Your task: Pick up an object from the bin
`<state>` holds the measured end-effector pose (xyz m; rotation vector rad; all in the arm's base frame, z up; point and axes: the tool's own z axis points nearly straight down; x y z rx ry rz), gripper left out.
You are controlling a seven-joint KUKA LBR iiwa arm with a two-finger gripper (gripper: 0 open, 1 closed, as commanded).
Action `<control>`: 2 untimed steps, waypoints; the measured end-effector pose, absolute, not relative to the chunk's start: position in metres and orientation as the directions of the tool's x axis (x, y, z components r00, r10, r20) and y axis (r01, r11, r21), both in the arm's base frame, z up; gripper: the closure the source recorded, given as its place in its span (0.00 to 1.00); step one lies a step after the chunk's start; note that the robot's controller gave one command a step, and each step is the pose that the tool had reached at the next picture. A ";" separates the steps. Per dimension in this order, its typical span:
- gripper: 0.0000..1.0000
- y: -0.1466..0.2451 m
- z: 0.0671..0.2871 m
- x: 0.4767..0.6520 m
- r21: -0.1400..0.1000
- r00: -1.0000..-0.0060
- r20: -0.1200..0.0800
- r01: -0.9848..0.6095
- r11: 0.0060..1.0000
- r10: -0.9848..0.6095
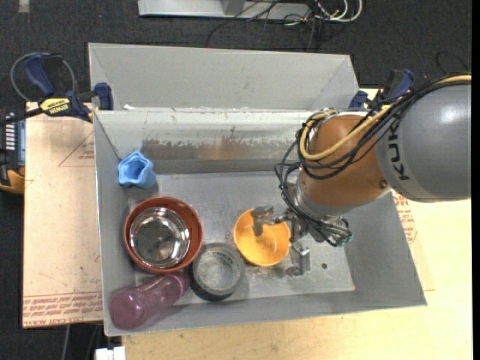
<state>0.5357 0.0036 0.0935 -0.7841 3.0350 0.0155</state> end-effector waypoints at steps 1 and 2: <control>0.00 0.013 0.070 0.596 0.008 -0.892 -0.014 -0.451 0.892 -0.451; 1.00 0.010 0.071 0.553 0.010 -0.889 -0.009 -0.457 0.889 -0.457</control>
Offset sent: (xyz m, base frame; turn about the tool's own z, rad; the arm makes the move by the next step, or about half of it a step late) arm 0.0162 0.0053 -0.0228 0.0285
